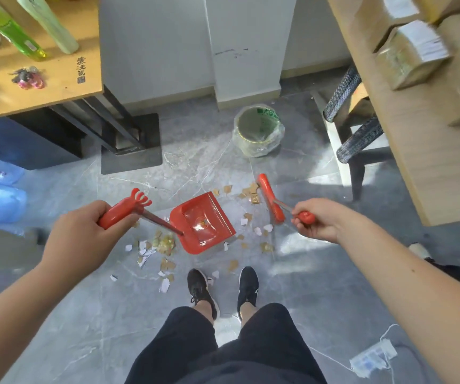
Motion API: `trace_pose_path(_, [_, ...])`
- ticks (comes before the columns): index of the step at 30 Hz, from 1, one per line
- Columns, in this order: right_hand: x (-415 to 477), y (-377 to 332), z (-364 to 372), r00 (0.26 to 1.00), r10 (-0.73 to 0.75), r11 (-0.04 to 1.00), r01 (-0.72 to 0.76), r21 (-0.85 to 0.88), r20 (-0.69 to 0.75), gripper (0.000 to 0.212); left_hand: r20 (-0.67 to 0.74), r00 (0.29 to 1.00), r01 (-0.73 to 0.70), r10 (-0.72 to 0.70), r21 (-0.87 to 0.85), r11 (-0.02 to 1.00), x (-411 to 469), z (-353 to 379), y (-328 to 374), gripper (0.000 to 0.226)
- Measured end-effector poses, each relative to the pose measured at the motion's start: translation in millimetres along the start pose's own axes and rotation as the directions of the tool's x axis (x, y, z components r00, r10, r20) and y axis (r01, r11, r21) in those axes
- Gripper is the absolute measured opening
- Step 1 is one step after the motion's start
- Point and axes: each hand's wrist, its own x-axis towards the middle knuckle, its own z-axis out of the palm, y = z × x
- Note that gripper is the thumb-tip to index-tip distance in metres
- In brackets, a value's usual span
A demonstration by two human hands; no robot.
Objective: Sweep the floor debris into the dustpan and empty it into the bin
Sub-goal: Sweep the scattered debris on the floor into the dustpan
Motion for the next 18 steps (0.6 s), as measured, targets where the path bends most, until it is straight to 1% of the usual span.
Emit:
trace_pose_path(3, [14,-9,3,0.999,-0.025,0.999,0.026,0.023,-0.029,0.013,0.0,0.995,-0.099,0.099,0.04,0.994,7,12,17,0.048])
trace_pose_path(5, [18,-17,11,0.999,-0.036,0.997,0.038,0.062,-0.04,0.012,0.027,0.987,-0.159,0.158,0.073,0.984,14,18,25,0.048])
trace_pose_path(8, [16,-33,25,0.998,-0.056,0.984,0.061,0.17,-0.034,0.02,0.06,0.974,-0.223,0.218,0.116,0.968,25,25,38,0.048])
trace_pose_path(10, [15,-43,32,0.996,-0.077,0.975,0.085,0.207,-0.051,0.025,0.078,0.964,-0.265,0.256,0.142,0.954,31,27,47,0.05])
trace_pose_path(14, [25,-53,39,0.996,-0.053,0.971,0.069,0.227,-0.075,0.029,0.088,0.947,-0.32,0.309,0.179,0.93,42,29,61,0.052])
trace_pose_path(18, [30,-60,44,0.996,-0.069,0.973,0.081,0.217,-0.06,0.026,0.093,0.932,-0.363,0.351,0.191,0.912,52,34,69,0.052])
